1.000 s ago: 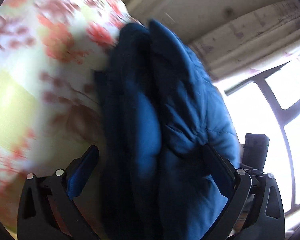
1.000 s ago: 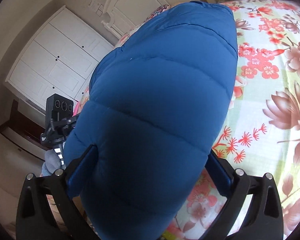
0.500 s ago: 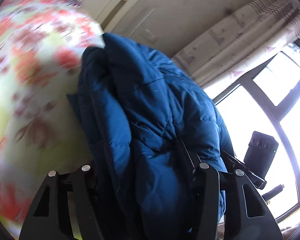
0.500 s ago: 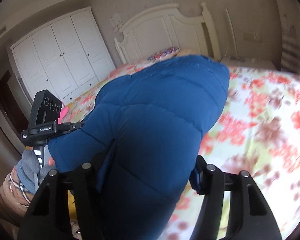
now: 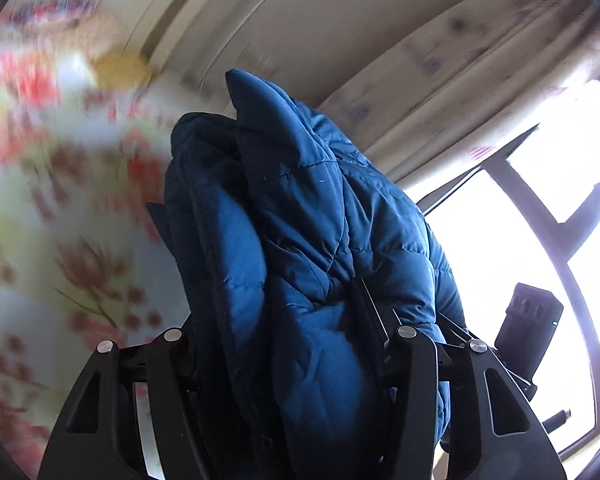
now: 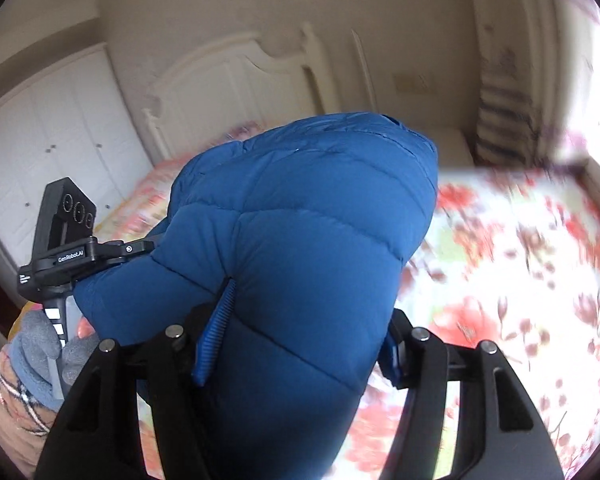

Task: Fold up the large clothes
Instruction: 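Lower the jacket bundle onto the bed and open both tools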

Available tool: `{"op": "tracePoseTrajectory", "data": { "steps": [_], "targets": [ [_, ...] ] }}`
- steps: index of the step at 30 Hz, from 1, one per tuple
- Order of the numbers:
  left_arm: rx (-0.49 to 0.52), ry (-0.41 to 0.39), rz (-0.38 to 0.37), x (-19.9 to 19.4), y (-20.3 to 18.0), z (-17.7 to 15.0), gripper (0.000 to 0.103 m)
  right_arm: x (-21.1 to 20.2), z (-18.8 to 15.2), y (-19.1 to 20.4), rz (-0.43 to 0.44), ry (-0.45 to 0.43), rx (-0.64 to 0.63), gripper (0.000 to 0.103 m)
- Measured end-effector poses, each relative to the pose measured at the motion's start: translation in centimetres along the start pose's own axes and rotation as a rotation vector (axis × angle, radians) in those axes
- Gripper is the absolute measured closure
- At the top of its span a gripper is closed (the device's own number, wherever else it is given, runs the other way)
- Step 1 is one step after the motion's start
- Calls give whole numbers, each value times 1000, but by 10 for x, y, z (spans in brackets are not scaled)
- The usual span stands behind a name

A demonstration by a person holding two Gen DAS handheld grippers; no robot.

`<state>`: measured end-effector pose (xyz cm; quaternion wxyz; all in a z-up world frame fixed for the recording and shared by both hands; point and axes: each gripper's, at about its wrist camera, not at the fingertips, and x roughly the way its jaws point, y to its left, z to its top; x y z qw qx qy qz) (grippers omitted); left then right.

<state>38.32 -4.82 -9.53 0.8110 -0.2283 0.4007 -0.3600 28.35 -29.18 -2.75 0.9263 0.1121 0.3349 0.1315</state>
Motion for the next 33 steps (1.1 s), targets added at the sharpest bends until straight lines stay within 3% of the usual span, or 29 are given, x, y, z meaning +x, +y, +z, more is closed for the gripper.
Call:
{"op": "tracePoseTrajectory", "data": {
  "steps": [1, 3, 5, 7, 9, 11, 13, 15, 17, 18, 19, 21, 22, 23, 25, 27, 29, 32, 33],
  "targets": [
    [-17, 41, 31, 19, 7, -6, 54, 18, -12, -18, -20, 65, 40, 38],
    [-24, 9, 23, 26, 15, -20, 49, 19, -25, -35, 39, 39, 91, 36],
    [-35, 9, 18, 23, 18, -23, 47, 15, -25, -33, 38, 36, 86, 33],
    [-25, 8, 31, 20, 17, -23, 47, 11, -18, -22, -33, 56, 81, 26],
    [-17, 1, 41, 18, 14, -23, 47, 4, -12, -6, -162, 51, 64, 21],
    [-14, -13, 47, 17, 13, -26, 47, -10, -5, 17, -290, -76, -3, 20],
    [-20, -20, 44, 16, 16, -27, 46, -18, -5, 52, -305, -146, -107, 18],
    [-27, -20, 40, 15, 18, -28, 44, -5, -13, 81, -295, -94, -206, 18],
    [-27, -16, 55, 11, 16, -28, 41, 27, -33, 105, -331, 45, -321, 18],
    [-34, -10, 81, 6, 15, -26, 40, 33, -44, 115, -398, 14, -398, 18],
    [-42, -10, 126, -1, 12, -21, 39, 36, -46, 120, -412, -3, -418, 19],
    [-15, -103, 246, -27, -5, -6, 37, 34, -43, 113, -375, 4, -365, 19],
    [20, -179, 288, -41, -19, 6, 30, 33, -43, 109, -364, 8, -367, 19],
    [66, -239, 309, -52, -36, 19, 21, 33, -43, 111, -361, 10, -376, 19],
    [168, -275, 323, -53, -68, 43, 20, 35, -43, 113, -368, 8, -392, 19],
    [261, -219, 317, -30, -96, 66, 16, 34, -48, 114, -376, 1, -404, 19],
    [301, -99, 319, 13, -109, 83, 13, 30, -52, 110, -371, -4, -402, 19],
    [307, 115, 481, 83, -90, 81, 14, 31, -55, 109, -357, -5, -397, 19],
    [309, 198, 530, 109, -70, 71, 10, 32, -55, 110, -353, -4, -398, 19]
  ]
}}
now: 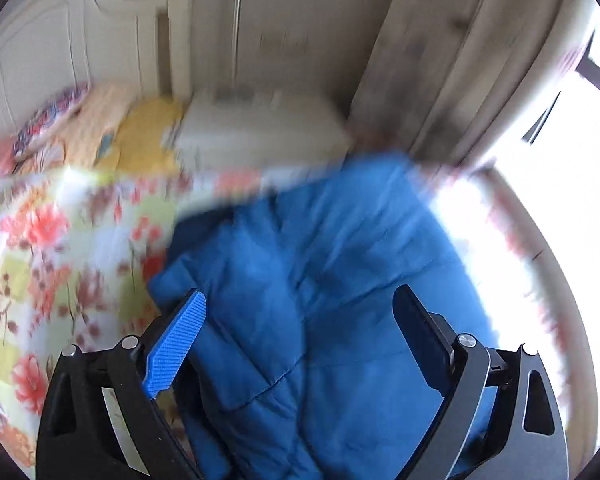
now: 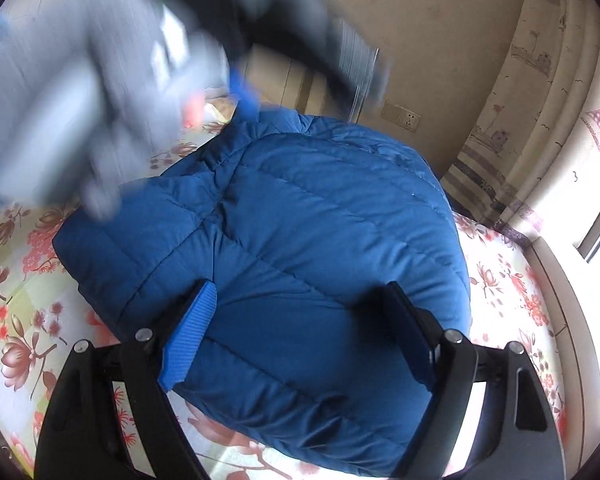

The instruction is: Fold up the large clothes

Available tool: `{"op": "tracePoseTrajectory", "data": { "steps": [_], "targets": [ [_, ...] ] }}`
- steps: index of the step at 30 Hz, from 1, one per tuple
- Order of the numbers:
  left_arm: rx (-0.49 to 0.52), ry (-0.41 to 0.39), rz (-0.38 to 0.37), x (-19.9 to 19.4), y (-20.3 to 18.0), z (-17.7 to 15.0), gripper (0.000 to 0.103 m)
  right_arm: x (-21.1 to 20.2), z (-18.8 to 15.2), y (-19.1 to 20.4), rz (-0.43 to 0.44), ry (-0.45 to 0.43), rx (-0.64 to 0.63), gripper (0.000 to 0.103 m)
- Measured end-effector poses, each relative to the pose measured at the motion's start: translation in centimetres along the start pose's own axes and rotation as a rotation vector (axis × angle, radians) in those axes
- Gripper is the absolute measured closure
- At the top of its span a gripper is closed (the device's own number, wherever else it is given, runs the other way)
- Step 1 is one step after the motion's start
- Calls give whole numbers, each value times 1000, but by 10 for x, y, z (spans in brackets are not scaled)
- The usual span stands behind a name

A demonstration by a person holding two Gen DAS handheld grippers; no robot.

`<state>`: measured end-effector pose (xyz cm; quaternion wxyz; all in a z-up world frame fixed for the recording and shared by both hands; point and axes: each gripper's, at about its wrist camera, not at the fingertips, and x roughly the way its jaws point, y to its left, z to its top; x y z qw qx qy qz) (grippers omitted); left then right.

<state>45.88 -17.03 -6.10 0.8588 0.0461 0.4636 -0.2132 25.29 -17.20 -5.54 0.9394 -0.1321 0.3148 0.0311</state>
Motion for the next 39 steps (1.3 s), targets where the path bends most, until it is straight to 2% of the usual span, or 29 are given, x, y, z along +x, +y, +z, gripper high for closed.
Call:
{"op": "tracePoseTrajectory", "data": {
  "steps": [1, 2, 4, 8, 10, 13, 14, 15, 16, 18, 23, 26, 28, 30, 33, 36, 37, 39],
  "targets": [
    [-4, -1, -16, 15, 7, -6, 4, -1, 0, 0, 14, -11, -4, 19],
    [-52, -14, -69, 21, 19, -10, 4, 0, 1, 3, 20, -9, -21, 19],
    [-76, -1, -105, 24, 29, -13, 4, 1, 0, 9, 8, -8, -45, 19],
    [-81, -38, -110, 25, 34, -17, 4, 2, 1, 10, 16, -6, -39, 19],
    [-79, -66, -93, 22, 32, -23, 4, -10, 3, 12, 2, -11, -56, 27],
    [-86, -102, -69, 15, 30, -29, 4, -48, 2, 24, -21, -137, -82, 29],
    [-94, -109, -67, 13, 32, -28, 4, -49, -1, 28, -8, -136, -90, 29],
    [-103, -116, -62, 11, 34, -29, 4, -32, -7, 34, 21, -56, -101, 28],
    [-111, -121, -56, 9, 35, -30, 4, -12, -14, 40, 36, 27, -127, 16],
    [-114, -140, -33, 6, 36, -32, 4, 0, -27, 52, -13, 5, -212, 13],
    [-124, -166, -8, 0, 39, -36, 4, -7, -21, 53, -3, 40, -225, 12],
    [-109, -204, 60, -15, 37, -41, 4, -33, -21, 47, 76, 13, -183, 14],
    [-80, -257, 115, -36, 35, -49, 4, -58, -24, 35, 143, -34, -123, 14],
    [-56, -317, 145, -59, 34, -60, 4, -80, -30, 16, 169, -76, -55, 14],
    [-37, -371, 172, -95, 30, -79, 4, -104, -33, -12, 157, -117, 31, 13],
    [-21, -429, 218, -137, 18, -97, 4, -137, -28, -41, 121, -185, 140, 6],
    [-17, -460, 231, -155, 12, -104, 4, -156, -28, -51, 95, -226, 185, 3],
    [-13, -518, 266, -190, -2, -117, 4, -185, -26, -69, 52, -303, 260, 2]
  ]
}}
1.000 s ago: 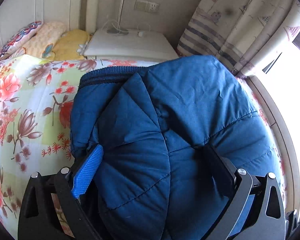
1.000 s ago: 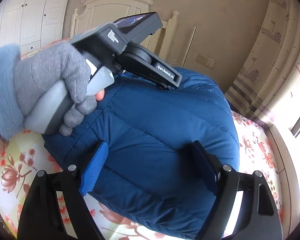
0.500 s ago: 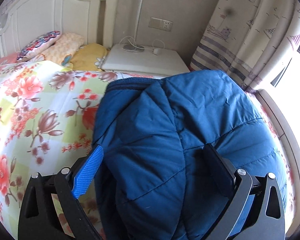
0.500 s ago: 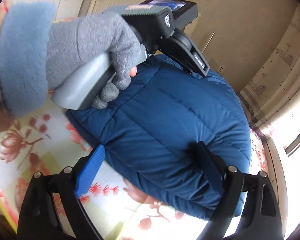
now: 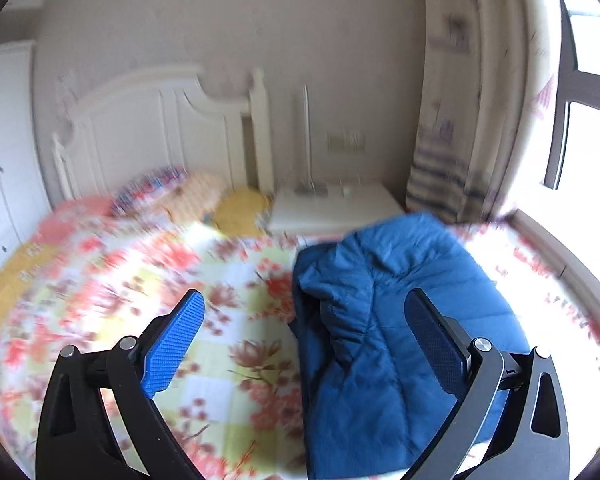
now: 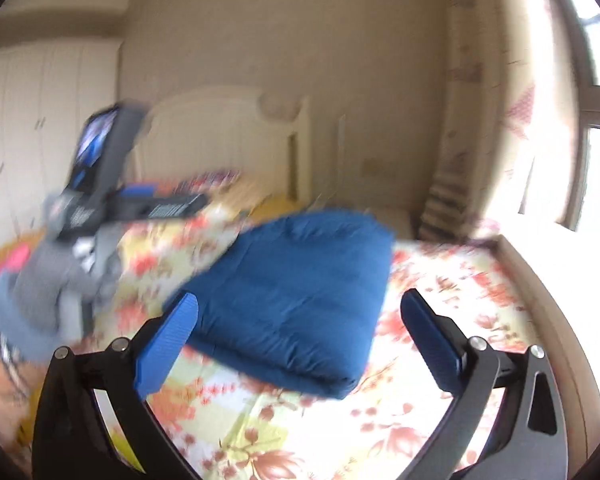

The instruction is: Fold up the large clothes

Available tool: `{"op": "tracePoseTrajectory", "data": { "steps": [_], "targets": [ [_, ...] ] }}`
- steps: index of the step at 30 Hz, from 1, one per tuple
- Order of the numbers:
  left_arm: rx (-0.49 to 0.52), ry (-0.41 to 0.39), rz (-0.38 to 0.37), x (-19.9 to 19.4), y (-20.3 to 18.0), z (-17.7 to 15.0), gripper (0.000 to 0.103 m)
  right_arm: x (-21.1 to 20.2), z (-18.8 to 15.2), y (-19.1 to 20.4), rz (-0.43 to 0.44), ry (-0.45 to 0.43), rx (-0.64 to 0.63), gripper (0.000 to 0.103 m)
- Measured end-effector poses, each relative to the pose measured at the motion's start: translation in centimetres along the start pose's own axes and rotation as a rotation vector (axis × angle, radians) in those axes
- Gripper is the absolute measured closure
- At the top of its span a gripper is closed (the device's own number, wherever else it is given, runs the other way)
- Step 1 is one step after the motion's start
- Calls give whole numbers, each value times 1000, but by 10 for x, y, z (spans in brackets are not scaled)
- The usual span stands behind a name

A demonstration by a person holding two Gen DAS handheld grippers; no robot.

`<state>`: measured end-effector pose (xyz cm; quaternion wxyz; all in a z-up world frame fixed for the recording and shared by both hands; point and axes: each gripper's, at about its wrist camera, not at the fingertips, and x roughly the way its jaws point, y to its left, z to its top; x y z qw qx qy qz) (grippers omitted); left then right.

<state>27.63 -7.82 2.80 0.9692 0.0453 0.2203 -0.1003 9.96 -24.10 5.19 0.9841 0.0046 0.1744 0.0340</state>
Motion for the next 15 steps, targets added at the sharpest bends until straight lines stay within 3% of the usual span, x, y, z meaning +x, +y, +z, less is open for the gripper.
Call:
{"op": "tracePoseTrajectory", "data": {
  "steps": [6, 8, 10, 15],
  "targets": [
    [12, -168, 180, -113, -22, 2, 4, -74, 26, -17, -126, -160, 102, 2],
    [-20, -209, 162, -137, -23, -7, 4, -90, 27, -17, -164, -187, 97, 2],
    [-47, -213, 86, -153, -23, -16, 4, -98, 28, -18, -180, -197, 100, 2],
    [-48, -191, 110, -160, -28, -31, 4, -80, 24, -24, -157, -145, 99, 2]
  ]
}}
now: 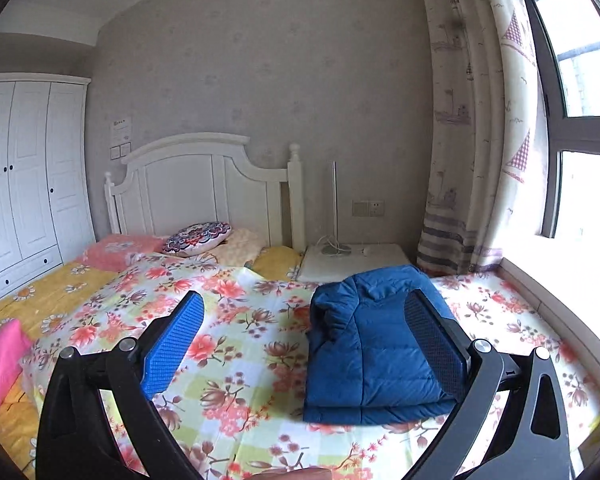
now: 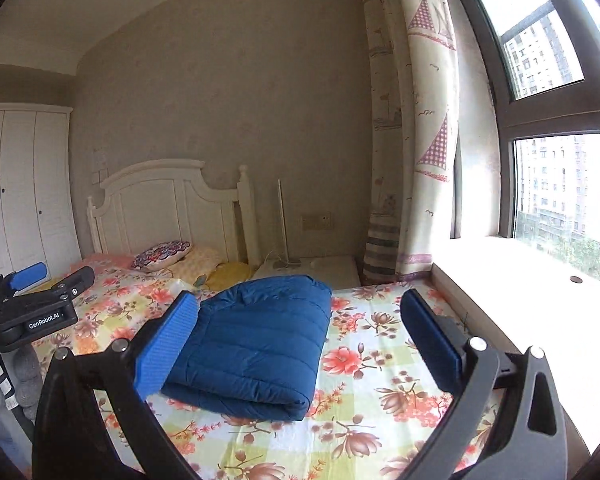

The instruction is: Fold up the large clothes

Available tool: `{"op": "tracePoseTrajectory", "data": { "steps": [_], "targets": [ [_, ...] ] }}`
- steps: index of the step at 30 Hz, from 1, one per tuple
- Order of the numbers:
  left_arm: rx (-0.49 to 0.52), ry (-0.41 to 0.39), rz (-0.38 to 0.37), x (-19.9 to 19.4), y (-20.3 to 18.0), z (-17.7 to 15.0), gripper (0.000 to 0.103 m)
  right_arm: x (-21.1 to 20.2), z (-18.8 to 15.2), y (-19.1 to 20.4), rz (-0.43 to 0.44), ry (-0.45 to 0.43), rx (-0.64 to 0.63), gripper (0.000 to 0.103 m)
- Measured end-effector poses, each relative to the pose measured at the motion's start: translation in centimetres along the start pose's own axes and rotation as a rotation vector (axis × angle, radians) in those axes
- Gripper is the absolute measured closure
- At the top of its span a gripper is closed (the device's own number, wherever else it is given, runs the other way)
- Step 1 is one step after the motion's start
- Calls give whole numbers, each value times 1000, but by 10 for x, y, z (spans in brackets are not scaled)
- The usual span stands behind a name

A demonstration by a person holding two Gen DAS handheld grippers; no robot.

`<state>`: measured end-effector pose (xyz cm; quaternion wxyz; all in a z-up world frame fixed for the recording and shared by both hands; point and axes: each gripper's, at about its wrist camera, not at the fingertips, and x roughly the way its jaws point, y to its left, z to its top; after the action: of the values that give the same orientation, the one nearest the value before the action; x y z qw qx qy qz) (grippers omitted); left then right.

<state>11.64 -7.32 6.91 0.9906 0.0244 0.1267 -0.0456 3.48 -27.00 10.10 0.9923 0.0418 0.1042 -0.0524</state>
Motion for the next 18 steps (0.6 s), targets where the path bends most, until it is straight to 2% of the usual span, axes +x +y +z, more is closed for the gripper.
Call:
{"op": "tracePoseTrajectory", "data": {
  "steps": [5, 9, 18],
  "targets": [
    [6, 72, -11, 9, -4, -16, 4, 28, -21, 21, 29, 93, -72, 2],
    [8, 126, -27, 20, -6, -27, 4, 38, -29, 34, 42, 135, -116, 2],
    [10, 132, -39, 14, -8, -34, 4, 38, -30, 38, 36, 147, -126, 2]
  ]
}}
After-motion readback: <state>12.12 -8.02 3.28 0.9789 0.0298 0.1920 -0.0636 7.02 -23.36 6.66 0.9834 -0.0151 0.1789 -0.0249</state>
